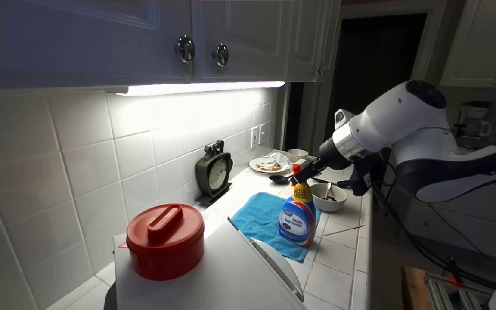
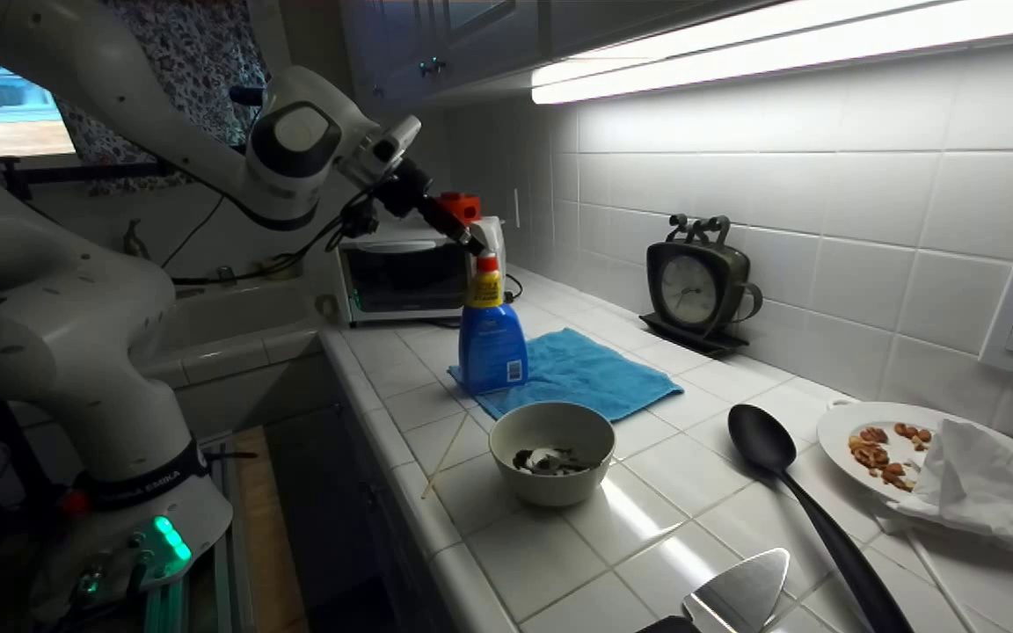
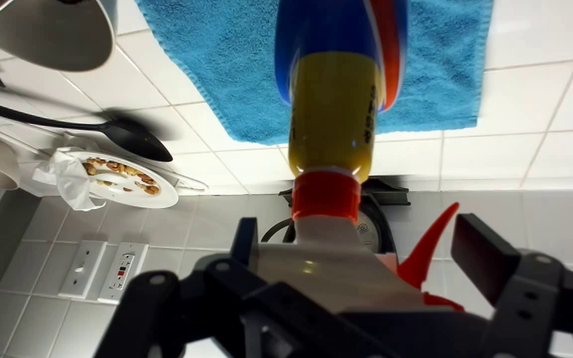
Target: Spray some contents from the spray bottle
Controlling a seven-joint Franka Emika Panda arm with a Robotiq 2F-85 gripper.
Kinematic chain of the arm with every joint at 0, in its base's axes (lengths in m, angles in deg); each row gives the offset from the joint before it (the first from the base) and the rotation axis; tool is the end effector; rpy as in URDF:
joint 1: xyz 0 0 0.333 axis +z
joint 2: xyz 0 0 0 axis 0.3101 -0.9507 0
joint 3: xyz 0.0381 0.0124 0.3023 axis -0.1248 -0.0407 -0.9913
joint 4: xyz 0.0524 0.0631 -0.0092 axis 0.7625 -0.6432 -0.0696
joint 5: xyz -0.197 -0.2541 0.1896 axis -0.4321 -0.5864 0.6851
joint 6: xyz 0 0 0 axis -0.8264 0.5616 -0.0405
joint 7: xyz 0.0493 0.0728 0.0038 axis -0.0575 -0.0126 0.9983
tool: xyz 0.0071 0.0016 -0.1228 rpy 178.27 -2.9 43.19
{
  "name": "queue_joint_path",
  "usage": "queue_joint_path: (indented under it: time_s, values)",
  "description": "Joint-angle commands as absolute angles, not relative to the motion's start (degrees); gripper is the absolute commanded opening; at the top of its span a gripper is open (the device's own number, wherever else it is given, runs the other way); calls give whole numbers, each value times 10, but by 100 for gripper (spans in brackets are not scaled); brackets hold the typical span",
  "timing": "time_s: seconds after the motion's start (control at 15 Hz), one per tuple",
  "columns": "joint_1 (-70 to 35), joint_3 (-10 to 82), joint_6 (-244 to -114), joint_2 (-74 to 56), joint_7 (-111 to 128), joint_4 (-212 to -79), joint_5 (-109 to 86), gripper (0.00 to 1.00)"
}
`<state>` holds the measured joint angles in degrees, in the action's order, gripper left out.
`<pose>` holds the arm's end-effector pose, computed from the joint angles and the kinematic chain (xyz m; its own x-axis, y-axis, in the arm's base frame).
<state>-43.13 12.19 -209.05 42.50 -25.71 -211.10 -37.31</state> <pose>0.3932 -0.0114 0.4436 0.7014 -0.1555 0.6956 -0.3615 -0.9187 0.1591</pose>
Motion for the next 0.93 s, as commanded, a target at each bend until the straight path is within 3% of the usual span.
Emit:
queue_joint_path:
  time_s: [0.0,0.13,0.33,0.4,0.47,0.6,0.73,0.87]
  values:
    - [-409,142,-2047,432,-248,-2111,-395,98]
    - [-404,143,-2034,434,-249,-2111,-397,74]
    - [-398,143,-2028,434,-252,-2110,-399,56]
    - [-397,143,-2028,435,-253,-2109,-401,58]
    - [-398,142,-2026,437,-254,-2109,-404,87]
    - [-401,140,-2015,442,-255,-2109,-411,87]
    - [-405,138,-1998,451,-254,-2108,-423,98]
    - [-407,138,-1984,455,-256,-2107,-439,100]
